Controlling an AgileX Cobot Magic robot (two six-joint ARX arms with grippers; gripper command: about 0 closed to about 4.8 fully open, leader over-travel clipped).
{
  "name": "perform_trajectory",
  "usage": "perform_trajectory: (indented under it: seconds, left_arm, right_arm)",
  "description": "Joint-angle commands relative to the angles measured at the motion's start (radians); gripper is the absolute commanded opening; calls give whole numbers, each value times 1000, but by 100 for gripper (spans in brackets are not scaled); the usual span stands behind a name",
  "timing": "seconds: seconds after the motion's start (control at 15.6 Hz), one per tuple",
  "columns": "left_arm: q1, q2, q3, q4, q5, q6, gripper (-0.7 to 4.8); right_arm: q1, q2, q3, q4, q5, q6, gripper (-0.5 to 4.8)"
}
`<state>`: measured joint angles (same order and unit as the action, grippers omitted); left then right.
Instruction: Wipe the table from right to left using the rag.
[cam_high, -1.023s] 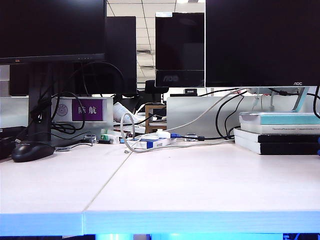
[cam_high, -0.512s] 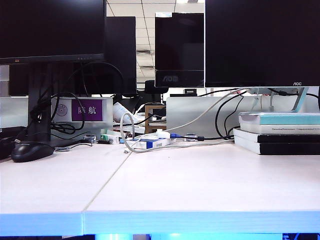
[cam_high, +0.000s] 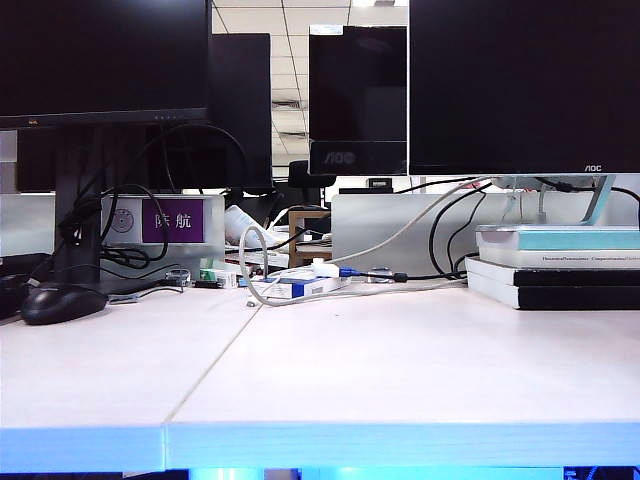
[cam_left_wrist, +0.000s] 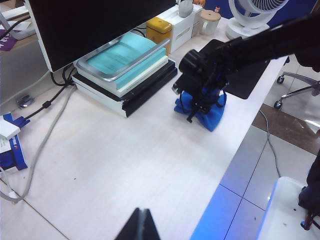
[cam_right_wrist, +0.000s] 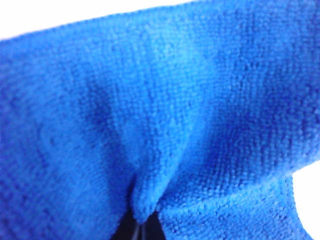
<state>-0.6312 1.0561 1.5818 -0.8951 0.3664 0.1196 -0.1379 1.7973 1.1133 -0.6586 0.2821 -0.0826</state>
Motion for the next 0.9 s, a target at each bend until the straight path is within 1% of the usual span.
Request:
perform_trajectory:
  seconds: [0.06,0.13,0.32,0.45,0.51,0.7,0.77,0.83,0.9]
  left_arm:
    - [0,-3,7,14,6,0,-5]
    - [0,-3,7,14,20,0,-5]
    - [0,-3,7,14,20,0,-5]
    - [0,-3,7,14,20,0,-5]
    - [0,-3,7,14,20,0,-5]
    - [0,-3,7,14,20,0,-5]
    - [0,-3,7,13,20,0,-5]
    - [0,-3,7,13,20,0,-5]
    - [0,-3,7,13,20,0,-5]
  right_arm:
    - [17,12,-76,-229,-202,9,-6]
    - [17,-32,-76,-233,-230,10,-6]
    - [17,-69,-76,-233,-308,13,-6]
    - [29,-69,-76,-236,-311,16,-6]
    - [48,-69,-76,-232,-313,16,-6]
    - [103,-69,-76,-219,-365,32,-6]
    - [176,-69,-76,-196,-371,83,-6]
    - [208,-69,-76,-190,-371,92,-6]
    - [220,-69,-76,-186,-371,95,-6]
